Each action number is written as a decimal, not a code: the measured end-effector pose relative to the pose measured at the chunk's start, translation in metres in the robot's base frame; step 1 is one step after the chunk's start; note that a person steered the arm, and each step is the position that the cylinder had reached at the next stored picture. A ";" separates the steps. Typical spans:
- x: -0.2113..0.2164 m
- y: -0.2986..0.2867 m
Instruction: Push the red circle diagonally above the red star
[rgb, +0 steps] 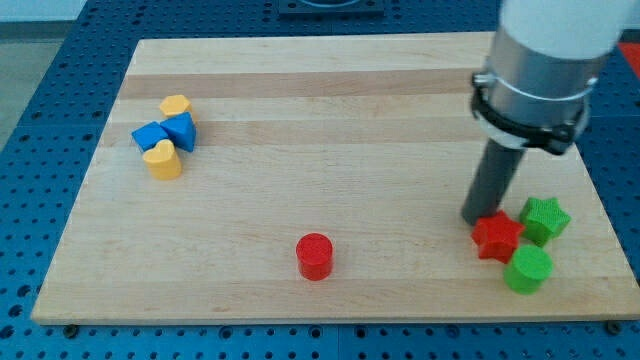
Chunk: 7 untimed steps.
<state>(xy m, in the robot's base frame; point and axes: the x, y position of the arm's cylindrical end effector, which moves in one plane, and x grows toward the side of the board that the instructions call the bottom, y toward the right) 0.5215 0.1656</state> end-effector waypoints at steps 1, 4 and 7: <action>0.003 0.015; 0.003 -0.126; 0.096 -0.232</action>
<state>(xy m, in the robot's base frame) 0.6171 -0.0660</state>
